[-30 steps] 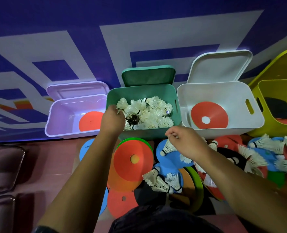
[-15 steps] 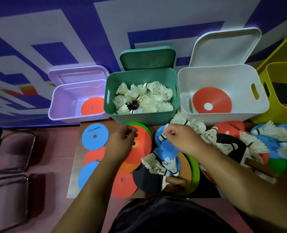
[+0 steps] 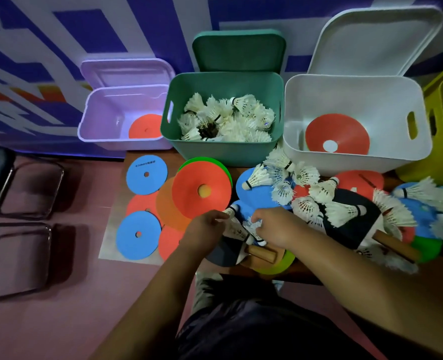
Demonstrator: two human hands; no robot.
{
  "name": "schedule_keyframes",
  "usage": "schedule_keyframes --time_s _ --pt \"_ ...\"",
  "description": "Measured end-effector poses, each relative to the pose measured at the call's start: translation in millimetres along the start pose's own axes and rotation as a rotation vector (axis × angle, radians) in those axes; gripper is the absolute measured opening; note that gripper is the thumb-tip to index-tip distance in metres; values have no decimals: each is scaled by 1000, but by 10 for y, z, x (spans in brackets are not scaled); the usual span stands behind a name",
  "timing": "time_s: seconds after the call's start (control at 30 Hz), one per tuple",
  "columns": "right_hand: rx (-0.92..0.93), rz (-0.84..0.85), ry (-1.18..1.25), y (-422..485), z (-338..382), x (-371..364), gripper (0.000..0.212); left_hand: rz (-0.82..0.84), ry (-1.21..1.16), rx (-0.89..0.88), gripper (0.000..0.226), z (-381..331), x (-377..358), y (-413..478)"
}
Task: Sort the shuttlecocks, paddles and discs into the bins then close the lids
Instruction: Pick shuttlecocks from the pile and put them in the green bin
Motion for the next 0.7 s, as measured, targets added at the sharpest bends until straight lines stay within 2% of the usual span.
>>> schedule_keyframes --time_s 0.17,0.27,0.37,0.57,0.7 --pt "11 -36 -55 -9 -35 -22 28 0 -149 87 24 56 -34 -41" --pt "38 -83 -14 -45 -55 38 23 41 -275 86 33 57 -77 -54" --pt "66 -163 42 -137 -54 185 18 52 -463 82 20 24 -100 -95" --pt "98 -259 216 -274 -49 472 15 -146 -460 -14 14 -120 176 -168" --pt "140 -283 339 -330 52 627 11 -287 -390 -143 11 -434 501 -273"
Point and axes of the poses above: each hand's wrist, its own y-axis towards the middle knuckle, its own x-axis out of the back of the hand, z = x × y, the point moved 7 cm from there along y, towards the middle knuckle, and after that the axes turned 14 degrees about z, right-handed, at the moved point
